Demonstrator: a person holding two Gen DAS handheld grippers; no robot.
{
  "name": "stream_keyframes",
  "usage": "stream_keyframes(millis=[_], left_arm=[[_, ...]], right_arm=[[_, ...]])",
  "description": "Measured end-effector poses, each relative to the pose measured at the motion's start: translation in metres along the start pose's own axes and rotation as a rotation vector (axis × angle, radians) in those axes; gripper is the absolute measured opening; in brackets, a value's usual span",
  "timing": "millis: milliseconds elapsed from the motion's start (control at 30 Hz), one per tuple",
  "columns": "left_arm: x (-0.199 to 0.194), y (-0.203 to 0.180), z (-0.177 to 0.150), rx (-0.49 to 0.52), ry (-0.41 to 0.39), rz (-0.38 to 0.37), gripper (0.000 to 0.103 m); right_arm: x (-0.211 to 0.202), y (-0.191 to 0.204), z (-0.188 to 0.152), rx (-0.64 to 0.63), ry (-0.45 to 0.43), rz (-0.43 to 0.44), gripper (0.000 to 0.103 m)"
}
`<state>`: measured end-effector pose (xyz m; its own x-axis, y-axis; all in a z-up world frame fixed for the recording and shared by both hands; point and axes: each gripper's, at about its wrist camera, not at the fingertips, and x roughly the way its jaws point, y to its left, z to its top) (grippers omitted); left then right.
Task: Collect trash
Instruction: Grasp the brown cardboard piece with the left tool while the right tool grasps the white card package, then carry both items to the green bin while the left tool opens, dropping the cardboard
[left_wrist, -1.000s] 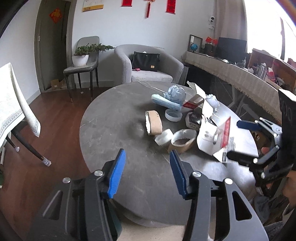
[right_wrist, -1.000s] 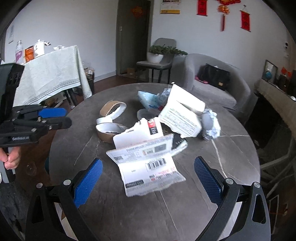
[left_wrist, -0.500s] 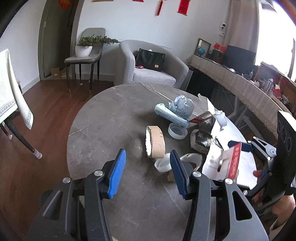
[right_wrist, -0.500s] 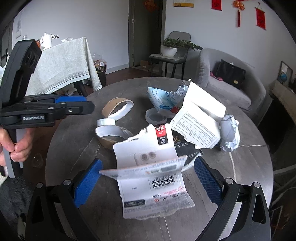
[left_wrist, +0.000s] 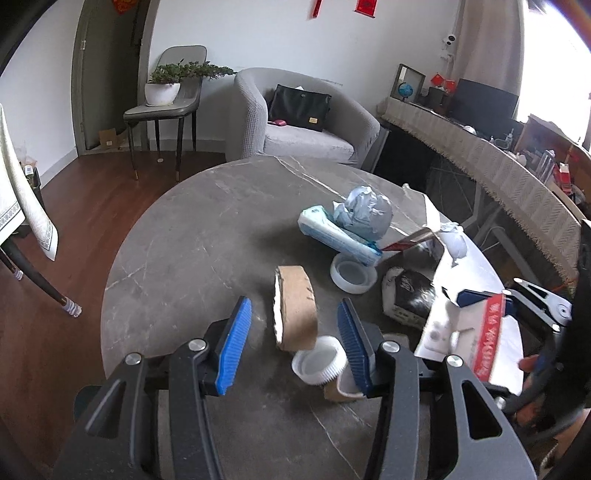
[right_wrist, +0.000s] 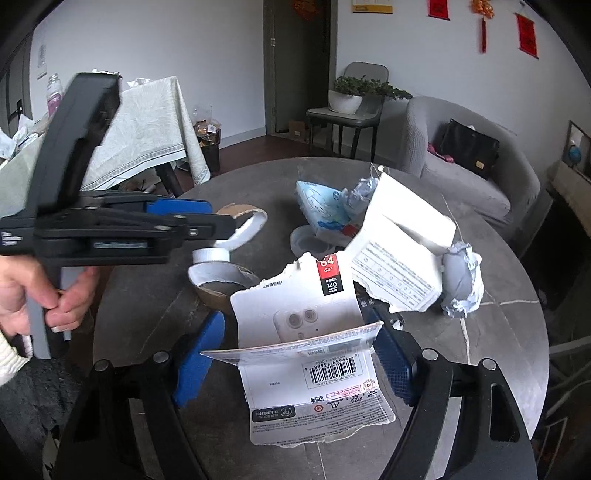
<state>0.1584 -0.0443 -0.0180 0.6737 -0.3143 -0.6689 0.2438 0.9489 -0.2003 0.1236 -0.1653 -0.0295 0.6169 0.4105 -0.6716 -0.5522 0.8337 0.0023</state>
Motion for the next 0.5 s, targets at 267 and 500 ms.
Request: stream_keyframes(millis=[267,500], left_arm=[[0.014,0.01,0.006,-0.042,0.026,-0.021,0.025],[0.003,0.025,0.008,-0.089,-0.022,-0.039,0.022]], right_arm=[[0.003,0.015,0.001,-0.039,0.015,0.04,0.08],[0.003,0.025,0.007,-0.045,0.012,0.039,0.08]])
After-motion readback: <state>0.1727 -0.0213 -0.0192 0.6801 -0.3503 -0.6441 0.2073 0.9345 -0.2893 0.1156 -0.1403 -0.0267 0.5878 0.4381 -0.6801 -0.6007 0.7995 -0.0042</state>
